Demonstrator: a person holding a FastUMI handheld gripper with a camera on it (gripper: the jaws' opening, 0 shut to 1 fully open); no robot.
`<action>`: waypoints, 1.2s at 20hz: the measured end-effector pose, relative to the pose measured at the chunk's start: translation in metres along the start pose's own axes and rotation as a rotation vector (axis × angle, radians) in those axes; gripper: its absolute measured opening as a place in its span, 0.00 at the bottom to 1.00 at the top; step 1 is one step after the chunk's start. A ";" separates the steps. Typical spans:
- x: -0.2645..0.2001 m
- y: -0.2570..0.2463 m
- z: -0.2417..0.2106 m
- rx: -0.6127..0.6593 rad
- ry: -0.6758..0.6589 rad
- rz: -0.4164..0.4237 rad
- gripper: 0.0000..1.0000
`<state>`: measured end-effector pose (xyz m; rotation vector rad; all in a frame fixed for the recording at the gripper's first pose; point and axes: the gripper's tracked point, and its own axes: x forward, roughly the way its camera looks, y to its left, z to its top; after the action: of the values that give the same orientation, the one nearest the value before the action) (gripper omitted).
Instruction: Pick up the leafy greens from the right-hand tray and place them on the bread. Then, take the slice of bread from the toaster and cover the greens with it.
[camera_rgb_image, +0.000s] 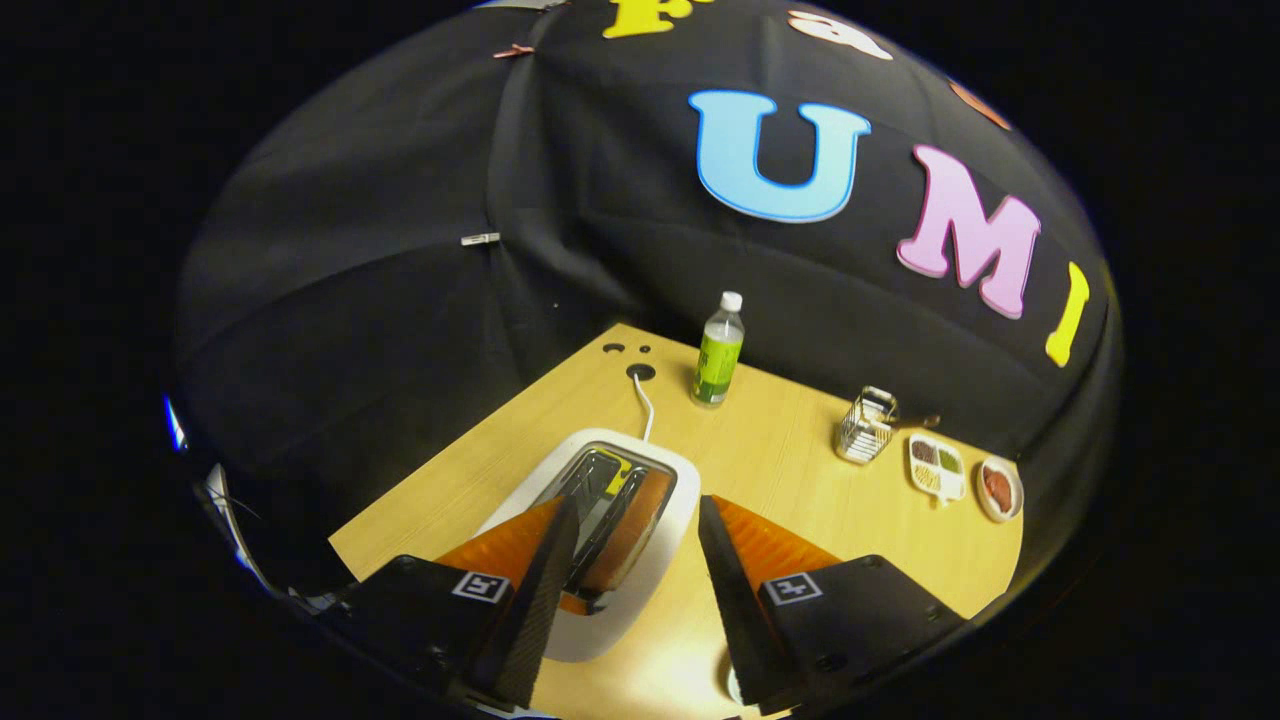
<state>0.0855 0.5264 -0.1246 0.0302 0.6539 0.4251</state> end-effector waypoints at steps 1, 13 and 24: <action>0.004 0.000 0.000 0.012 0.006 -0.007 0.73; 0.011 0.018 0.000 0.122 0.054 0.022 0.12; -0.093 -0.037 0.107 0.096 -0.235 0.057 0.10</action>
<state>0.0964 0.4669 0.0088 0.1878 0.4423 0.4370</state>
